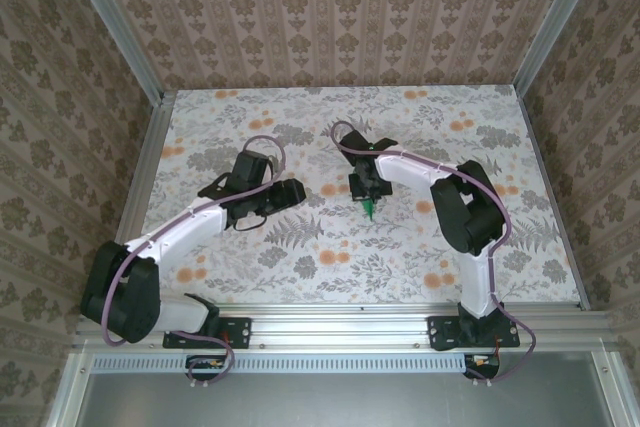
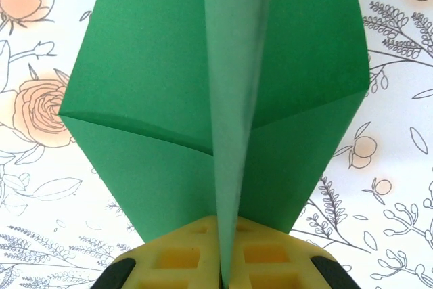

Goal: Fold a paper plane with a square sheet of paper (pick it up from the middle)
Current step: Turn over the paper plane at the center of the table.

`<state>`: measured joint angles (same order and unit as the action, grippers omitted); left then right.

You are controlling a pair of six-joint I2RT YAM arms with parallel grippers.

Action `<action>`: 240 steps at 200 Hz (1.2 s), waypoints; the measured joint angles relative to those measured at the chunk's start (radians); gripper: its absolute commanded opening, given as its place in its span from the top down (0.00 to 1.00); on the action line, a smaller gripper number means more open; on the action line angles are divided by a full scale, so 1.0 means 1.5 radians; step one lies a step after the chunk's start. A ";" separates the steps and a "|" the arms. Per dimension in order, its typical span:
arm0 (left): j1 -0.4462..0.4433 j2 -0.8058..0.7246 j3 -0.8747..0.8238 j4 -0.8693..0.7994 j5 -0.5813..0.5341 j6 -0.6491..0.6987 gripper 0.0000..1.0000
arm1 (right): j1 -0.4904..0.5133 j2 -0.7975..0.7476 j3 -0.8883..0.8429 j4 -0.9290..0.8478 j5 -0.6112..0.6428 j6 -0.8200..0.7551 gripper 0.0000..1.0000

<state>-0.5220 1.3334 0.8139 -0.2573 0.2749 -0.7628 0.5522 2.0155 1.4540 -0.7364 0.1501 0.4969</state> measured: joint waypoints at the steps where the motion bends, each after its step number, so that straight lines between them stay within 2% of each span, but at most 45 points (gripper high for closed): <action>1: 0.000 0.000 0.000 0.000 0.000 0.000 0.33 | 0.000 0.000 0.000 0.000 0.000 0.000 0.90; 125: 0.002 0.000 0.001 -0.031 -0.007 0.005 0.33 | -0.003 0.026 -0.003 0.022 -0.013 0.002 0.88; 240: 0.002 -0.025 0.001 -0.038 -0.009 0.005 0.33 | -0.010 -0.009 -0.046 0.031 -0.020 0.008 0.87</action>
<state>-0.5198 1.2957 0.8146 -0.3145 0.2611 -0.7547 0.5369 2.0026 1.3846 -0.6907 0.1200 0.5087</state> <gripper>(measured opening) 0.673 0.122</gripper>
